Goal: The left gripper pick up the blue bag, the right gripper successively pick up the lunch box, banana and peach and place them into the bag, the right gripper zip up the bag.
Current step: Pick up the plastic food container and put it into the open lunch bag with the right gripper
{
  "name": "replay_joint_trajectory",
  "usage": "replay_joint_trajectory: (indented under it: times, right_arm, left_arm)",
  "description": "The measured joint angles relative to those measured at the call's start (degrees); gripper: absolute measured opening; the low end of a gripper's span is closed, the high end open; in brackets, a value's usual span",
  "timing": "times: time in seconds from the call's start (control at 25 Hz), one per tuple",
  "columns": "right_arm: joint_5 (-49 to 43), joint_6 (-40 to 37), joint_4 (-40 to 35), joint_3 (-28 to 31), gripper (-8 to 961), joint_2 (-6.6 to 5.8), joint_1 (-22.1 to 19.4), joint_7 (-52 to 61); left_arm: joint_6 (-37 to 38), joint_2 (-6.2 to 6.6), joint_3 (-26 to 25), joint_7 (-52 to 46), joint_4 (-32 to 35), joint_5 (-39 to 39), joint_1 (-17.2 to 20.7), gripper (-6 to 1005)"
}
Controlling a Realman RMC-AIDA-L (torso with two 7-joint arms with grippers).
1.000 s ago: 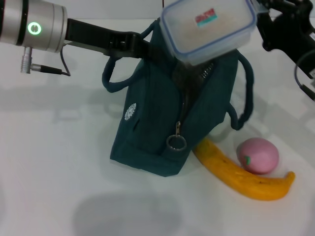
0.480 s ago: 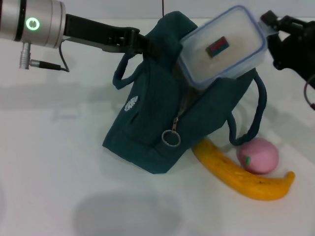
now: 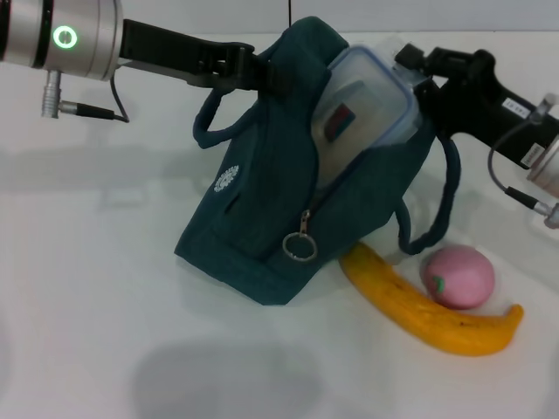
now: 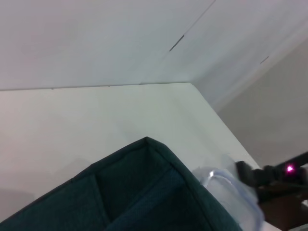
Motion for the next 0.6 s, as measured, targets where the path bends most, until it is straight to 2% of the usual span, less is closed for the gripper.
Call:
replay_joint_trajectory:
  times: [0.2,0.6]
  right_arm:
    - [-1.2,4.9,-2.2,-3.3,99,0.00,0.2,-1.5]
    - [-1.3,4.0,-2.0,-4.6,100,0.00,3.1,-5.2]
  left_arm:
    - [0.0,-0.08,0.0,0.0,0.0,-0.1,0.0,54]
    - [0.1,-0.43,0.2,0.3,0.0,-0.1,0.0,54]
